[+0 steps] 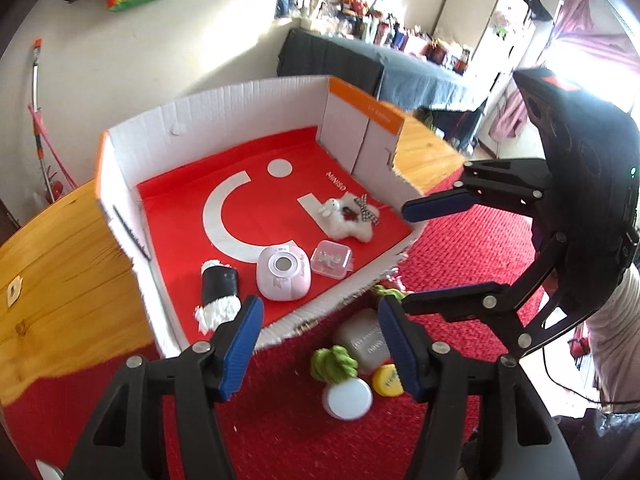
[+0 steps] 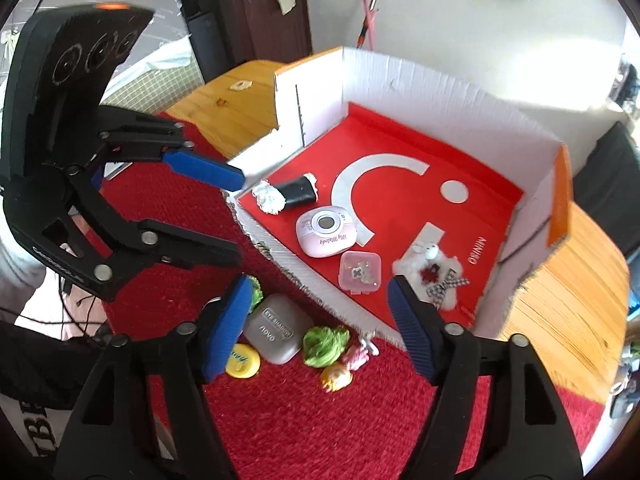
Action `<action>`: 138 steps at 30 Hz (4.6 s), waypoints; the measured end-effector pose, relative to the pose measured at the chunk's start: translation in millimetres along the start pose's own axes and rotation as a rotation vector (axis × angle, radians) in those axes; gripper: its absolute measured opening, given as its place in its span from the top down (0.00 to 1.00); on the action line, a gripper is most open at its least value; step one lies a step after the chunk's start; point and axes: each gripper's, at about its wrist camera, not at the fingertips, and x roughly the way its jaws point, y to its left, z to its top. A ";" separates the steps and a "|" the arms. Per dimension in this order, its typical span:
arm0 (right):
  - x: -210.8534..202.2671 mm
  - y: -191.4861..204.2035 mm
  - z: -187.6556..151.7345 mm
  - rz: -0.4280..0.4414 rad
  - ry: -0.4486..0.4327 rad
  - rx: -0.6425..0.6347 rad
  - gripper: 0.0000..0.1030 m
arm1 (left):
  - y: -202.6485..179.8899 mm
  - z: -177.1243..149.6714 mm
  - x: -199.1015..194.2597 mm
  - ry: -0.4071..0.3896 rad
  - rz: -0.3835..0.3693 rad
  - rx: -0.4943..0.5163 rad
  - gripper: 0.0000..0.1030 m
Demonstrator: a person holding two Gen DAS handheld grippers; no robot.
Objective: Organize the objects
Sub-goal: 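Lift both tools out of the box back over the mat, then move left tool to the white round container while right tool moves to the pink-hat figurine, then close left gripper on the white round container while right gripper closes on the figurine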
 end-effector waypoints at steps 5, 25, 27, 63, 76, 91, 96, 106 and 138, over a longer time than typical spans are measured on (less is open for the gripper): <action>-25.9 0.9 -24.2 -0.047 -0.055 0.022 0.26 | -7.8 -16.1 -23.0 -0.066 0.008 -0.035 0.33; -67.1 42.9 -102.2 -0.354 -0.363 0.229 0.09 | -45.2 -85.4 -64.6 -0.376 0.274 -0.137 0.14; -64.4 42.4 -110.3 -0.361 -0.374 0.263 0.09 | -47.2 -91.0 -63.4 -0.391 0.302 -0.153 0.13; 17.3 1.1 -121.1 -0.395 -0.122 0.409 0.09 | -28.7 -122.1 34.2 -0.164 0.330 -0.276 0.13; 34.0 -25.7 -116.4 -0.398 -0.030 0.440 0.09 | -22.9 -117.3 38.0 -0.138 0.319 -0.235 0.13; 37.8 -25.1 -111.8 -0.355 -0.019 0.330 0.17 | -21.5 -114.6 40.8 -0.117 0.304 -0.151 0.22; 42.2 -23.7 -105.8 -0.344 -0.023 0.299 0.24 | -23.3 -112.7 41.1 -0.124 0.269 -0.133 0.31; 43.7 -25.9 -100.0 -0.293 -0.054 0.281 0.53 | -20.6 -106.7 42.7 -0.147 0.172 -0.151 0.46; -13.9 6.7 -108.0 -0.105 -0.198 0.303 0.79 | -42.2 -111.5 -4.6 -0.274 0.111 -0.104 0.59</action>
